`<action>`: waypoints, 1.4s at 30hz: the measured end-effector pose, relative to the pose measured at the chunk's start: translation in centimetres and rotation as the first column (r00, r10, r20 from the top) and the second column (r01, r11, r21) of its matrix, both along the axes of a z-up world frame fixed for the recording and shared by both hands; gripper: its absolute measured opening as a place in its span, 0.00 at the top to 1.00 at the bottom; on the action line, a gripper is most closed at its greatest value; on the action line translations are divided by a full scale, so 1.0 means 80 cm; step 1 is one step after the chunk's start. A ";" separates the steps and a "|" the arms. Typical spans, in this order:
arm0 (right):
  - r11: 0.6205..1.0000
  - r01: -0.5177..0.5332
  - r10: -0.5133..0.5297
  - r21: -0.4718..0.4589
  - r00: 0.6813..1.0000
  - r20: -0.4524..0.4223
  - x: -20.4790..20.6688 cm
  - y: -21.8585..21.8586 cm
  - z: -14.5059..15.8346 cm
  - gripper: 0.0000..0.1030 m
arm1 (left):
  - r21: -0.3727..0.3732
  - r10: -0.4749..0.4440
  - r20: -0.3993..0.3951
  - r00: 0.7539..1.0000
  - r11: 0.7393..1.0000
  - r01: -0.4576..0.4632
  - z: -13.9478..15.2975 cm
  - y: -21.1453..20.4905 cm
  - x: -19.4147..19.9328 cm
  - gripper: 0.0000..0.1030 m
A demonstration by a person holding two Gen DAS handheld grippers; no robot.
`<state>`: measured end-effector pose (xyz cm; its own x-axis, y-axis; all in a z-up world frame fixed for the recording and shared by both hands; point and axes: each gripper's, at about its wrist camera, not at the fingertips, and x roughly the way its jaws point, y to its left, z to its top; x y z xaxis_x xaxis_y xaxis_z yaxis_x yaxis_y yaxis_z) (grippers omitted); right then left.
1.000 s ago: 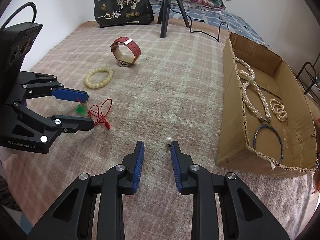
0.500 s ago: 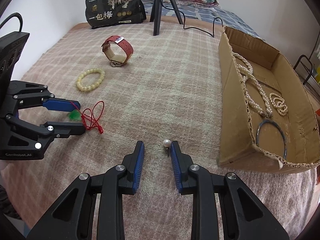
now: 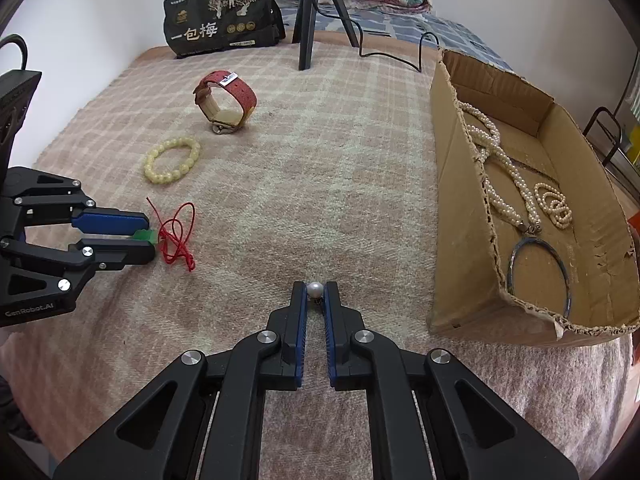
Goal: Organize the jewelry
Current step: 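Lift and carry the jade pendant and pearl earring over the box with both tools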
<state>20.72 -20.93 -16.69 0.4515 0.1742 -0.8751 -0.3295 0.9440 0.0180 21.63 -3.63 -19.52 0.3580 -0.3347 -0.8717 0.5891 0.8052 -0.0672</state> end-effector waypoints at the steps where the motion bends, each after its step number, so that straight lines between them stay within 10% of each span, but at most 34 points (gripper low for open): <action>1: 1.000 0.000 0.000 0.001 1.000 0.001 -0.001 0.000 0.000 0.94 | 0.000 0.002 0.002 1.000 1.000 -0.002 0.000 0.001 -0.001 0.82; 42: 0.995 -0.051 0.038 0.085 0.989 0.146 -0.050 -0.045 0.121 0.94 | -0.246 0.120 0.224 0.967 0.967 -0.063 0.160 -0.006 0.001 0.82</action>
